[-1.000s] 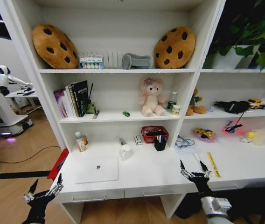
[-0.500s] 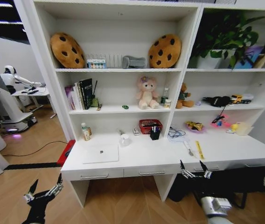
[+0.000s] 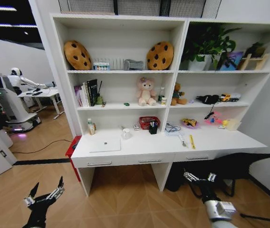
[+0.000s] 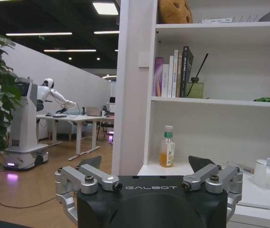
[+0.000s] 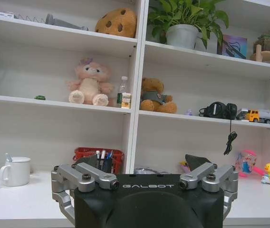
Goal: Organize the objects on the table.
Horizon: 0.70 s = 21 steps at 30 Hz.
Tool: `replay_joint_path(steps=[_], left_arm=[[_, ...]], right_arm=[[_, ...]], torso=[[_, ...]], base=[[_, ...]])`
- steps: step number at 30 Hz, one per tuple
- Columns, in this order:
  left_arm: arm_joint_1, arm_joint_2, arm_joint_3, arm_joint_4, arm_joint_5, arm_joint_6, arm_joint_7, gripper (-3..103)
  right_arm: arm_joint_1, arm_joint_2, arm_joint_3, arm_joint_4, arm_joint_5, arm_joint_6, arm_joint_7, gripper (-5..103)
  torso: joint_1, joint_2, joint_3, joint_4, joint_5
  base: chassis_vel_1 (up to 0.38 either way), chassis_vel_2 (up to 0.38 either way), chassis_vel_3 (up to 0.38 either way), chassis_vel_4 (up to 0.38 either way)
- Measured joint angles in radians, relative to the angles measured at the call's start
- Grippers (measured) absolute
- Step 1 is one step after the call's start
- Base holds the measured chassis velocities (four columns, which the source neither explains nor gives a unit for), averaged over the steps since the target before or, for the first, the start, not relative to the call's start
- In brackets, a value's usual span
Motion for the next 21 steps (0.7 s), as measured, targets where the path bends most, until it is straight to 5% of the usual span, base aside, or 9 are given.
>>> replay_joint_path(steps=[21], left_arm=[[0.0, 0.0, 0.0, 0.0, 0.0, 0.0, 0.0, 100]], right_arm=[[0.0, 0.0, 0.0, 0.0, 0.0, 0.0, 0.0, 100]], torso=[[0.001, -0.001, 0.0, 0.0002, -0.0001]], base=[[-0.019, 0.011, 0.015, -0.007]])
